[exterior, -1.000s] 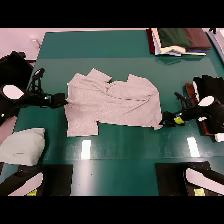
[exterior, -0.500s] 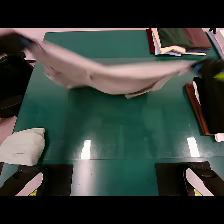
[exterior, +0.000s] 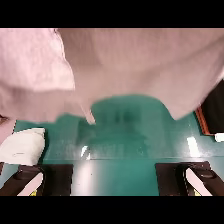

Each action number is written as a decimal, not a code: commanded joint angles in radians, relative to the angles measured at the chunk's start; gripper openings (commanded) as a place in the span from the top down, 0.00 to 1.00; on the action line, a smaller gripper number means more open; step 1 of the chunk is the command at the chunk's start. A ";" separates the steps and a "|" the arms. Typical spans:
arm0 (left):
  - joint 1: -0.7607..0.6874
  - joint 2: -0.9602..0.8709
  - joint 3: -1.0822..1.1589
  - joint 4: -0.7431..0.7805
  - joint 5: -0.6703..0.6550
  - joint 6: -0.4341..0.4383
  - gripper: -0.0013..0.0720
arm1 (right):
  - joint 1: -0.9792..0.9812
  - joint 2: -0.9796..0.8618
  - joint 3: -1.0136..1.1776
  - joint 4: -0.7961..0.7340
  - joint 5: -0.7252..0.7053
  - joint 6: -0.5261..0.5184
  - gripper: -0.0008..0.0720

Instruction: Fold the shirts.

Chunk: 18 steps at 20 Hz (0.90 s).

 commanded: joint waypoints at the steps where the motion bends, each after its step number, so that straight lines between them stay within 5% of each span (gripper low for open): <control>1: 0.000 -0.031 -0.157 0.003 -0.050 -0.029 0.95 | 0.001 -0.130 0.097 -0.051 0.165 0.041 0.97; 6: 0.000 -0.209 -0.472 0.008 -0.068 -0.024 0.95 | 0.010 -0.385 -0.110 -0.051 0.246 0.063 0.97; 11: 0.000 -0.523 -0.584 0.018 0.004 0.019 0.95 | 0.039 -0.672 -0.321 -0.045 0.175 0.062 0.97; 14: 0.000 -0.658 -0.564 0.009 0.142 0.018 0.95 | 0.055 -0.815 -0.280 -0.040 0.053 0.062 0.97; 18: 0.000 -0.714 -0.481 0.014 0.162 0.020 0.95 | 0.060 -0.921 -0.113 -0.043 0.031 0.046 0.97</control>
